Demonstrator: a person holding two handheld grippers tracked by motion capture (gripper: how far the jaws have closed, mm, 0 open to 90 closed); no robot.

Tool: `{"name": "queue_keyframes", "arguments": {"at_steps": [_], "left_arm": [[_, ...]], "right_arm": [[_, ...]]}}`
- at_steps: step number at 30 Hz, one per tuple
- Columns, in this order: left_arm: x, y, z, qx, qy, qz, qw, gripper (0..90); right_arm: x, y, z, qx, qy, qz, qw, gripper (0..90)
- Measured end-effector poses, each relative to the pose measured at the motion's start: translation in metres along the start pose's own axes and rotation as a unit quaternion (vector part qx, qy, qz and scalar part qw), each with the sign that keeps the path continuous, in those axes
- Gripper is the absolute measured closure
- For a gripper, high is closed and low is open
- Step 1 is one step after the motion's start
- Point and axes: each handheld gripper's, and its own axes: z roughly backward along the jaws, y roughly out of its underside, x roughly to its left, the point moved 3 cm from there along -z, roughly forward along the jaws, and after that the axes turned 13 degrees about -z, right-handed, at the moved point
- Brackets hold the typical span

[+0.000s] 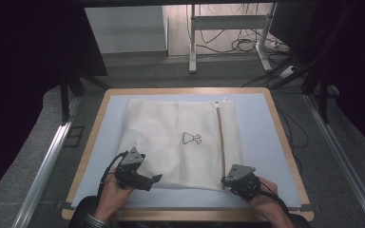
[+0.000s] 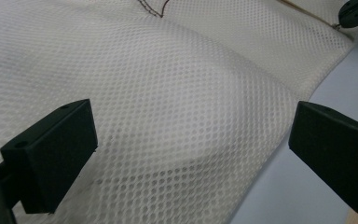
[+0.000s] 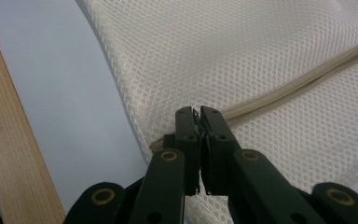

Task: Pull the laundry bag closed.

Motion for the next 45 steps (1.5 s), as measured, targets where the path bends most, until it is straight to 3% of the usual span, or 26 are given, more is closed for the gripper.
{"name": "queue_keyframes", "arguments": {"at_steps": [5, 9, 17, 27, 32, 45], "left_arm": [[-0.003, -0.005, -0.006, -0.004, 0.005, -0.004, 1.0, 2.0], [-0.007, -0.009, -0.013, -0.003, 0.029, -0.021, 0.9993, 3.7], [-0.014, -0.017, -0.023, -0.003, 0.042, -0.05, 0.9979, 11.3], [-0.027, -0.031, -0.037, -0.009, 0.074, -0.078, 0.9941, 27.5], [-0.035, -0.037, -0.046, -0.007, 0.082, -0.095, 0.9921, 29.6], [-0.049, -0.049, -0.061, -0.014, 0.108, -0.11, 0.9879, 33.1]], "right_arm": [[-0.001, 0.001, -0.001, 0.002, -0.003, -0.004, 1.0, 85.6], [-0.003, 0.001, -0.001, 0.002, -0.006, -0.005, 1.0, 85.7], [-0.004, 0.0, -0.002, 0.002, -0.011, -0.013, 0.9999, 85.8], [-0.004, 0.001, -0.002, 0.002, -0.01, -0.018, 0.9998, 85.3], [-0.004, 0.001, -0.002, 0.004, -0.01, -0.023, 0.9997, 85.2], [-0.006, 0.001, -0.003, 0.006, -0.012, -0.026, 0.9996, 84.9]]}}
